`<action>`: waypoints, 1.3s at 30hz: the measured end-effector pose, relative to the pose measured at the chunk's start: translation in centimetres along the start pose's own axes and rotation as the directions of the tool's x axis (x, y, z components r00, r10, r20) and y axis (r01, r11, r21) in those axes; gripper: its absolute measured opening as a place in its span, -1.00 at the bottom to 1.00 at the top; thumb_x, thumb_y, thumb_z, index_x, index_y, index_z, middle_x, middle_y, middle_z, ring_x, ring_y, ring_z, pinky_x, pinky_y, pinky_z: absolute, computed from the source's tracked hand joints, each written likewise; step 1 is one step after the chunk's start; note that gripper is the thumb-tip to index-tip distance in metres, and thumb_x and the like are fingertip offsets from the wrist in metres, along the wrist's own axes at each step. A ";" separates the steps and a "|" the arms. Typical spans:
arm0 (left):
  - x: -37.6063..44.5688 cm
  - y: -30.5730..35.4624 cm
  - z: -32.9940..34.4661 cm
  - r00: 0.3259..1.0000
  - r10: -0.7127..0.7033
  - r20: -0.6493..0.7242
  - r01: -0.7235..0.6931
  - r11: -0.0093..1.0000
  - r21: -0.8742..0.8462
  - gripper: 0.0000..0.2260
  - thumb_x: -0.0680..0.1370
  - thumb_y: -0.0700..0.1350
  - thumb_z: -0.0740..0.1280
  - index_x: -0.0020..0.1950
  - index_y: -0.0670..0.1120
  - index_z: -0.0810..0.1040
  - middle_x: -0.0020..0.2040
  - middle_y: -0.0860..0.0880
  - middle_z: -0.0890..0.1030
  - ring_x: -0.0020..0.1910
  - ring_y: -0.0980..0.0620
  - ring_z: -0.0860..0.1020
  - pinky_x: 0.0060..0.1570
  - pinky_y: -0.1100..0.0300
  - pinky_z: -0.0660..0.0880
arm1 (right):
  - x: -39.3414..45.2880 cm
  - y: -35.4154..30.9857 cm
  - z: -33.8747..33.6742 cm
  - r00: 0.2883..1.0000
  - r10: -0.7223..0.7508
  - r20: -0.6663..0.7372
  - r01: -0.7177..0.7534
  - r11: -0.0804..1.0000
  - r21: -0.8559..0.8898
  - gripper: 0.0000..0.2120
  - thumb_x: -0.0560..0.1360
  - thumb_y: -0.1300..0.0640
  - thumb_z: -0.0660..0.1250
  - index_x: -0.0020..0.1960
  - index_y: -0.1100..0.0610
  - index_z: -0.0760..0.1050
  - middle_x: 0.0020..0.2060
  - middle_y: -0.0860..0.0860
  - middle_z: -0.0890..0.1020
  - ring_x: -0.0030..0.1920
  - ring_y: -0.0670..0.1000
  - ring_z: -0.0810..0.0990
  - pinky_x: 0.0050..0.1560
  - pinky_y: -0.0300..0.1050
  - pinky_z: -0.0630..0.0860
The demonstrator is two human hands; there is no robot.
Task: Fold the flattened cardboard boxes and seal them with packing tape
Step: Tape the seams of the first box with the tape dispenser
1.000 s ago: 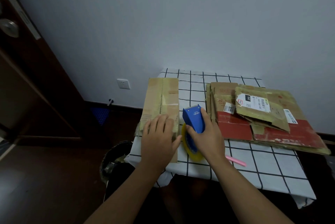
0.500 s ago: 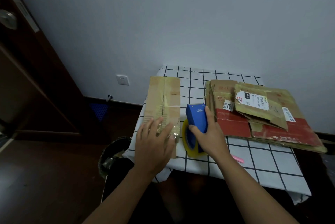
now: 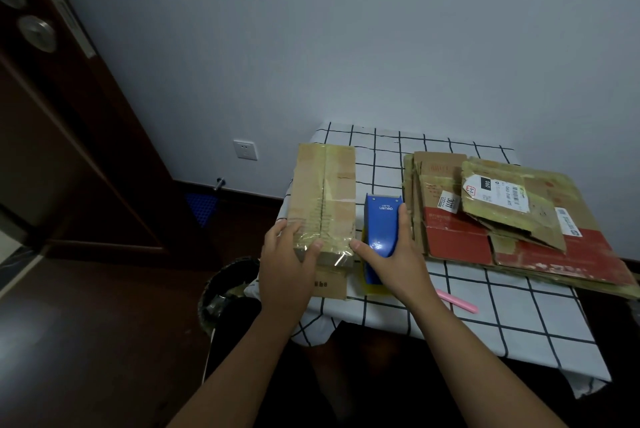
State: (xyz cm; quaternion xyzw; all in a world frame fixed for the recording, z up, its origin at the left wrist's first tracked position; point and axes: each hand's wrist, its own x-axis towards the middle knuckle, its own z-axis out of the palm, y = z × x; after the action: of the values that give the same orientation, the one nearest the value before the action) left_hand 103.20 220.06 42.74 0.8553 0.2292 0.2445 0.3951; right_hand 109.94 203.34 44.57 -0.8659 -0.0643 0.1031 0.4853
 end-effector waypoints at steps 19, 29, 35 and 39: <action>1.3 -4.2 -1.0 0.980 0.169 0.104 -0.154 0.978 -0.138 -0.66 0.50 -0.05 0.46 0.25 -0.06 0.57 0.25 0.04 0.46 0.27 0.10 0.45 0.21 0.37 0.37 | 0.9 0.4 0.0 0.999 0.010 0.042 -0.010 1.000 0.005 0.08 0.41 -0.23 0.46 0.58 -0.18 -0.28 0.16 -0.09 0.33 0.08 -0.01 0.40 0.07 -0.11 0.36; 2.2 -5.4 -0.3 0.904 0.425 0.048 -0.427 0.903 0.052 -0.62 0.47 0.05 0.42 0.16 -0.18 0.58 0.15 -0.16 0.52 0.10 0.02 0.51 0.01 0.16 0.55 | 1.0 0.6 0.1 0.999 0.012 0.038 -0.012 1.000 -0.023 0.08 0.39 -0.28 0.44 0.56 -0.23 -0.30 0.43 0.04 0.35 0.18 0.03 0.43 0.12 -0.05 0.41; 1.9 -4.2 -0.1 0.848 0.530 -0.006 -0.510 0.818 0.268 -0.55 0.44 0.22 0.37 0.13 -0.08 0.50 0.26 -0.18 0.47 0.26 -0.13 0.42 0.19 0.01 0.42 | 1.0 0.6 0.1 1.000 -0.003 0.029 0.004 0.999 -0.035 0.05 0.41 -0.25 0.43 0.57 -0.20 -0.28 0.46 0.04 0.32 0.18 0.02 0.41 0.10 -0.08 0.35; 2.6 -2.5 0.3 0.780 0.620 0.085 -0.597 0.697 0.396 -0.56 0.53 0.28 0.26 0.12 -0.06 0.57 0.22 -0.06 0.55 0.23 -0.08 0.49 0.29 -0.02 0.31 | 1.3 0.9 0.1 1.000 0.005 0.012 -0.005 1.000 -0.025 0.03 0.42 -0.24 0.43 0.57 -0.22 -0.26 0.49 0.01 0.29 0.26 0.06 0.44 0.18 0.00 0.43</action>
State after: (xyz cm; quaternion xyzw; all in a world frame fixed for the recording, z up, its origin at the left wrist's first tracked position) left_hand 104.84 222.87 41.19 0.9378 -0.0106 0.3320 0.1013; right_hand 111.15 203.19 43.64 -0.8714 -0.0663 0.1087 0.4738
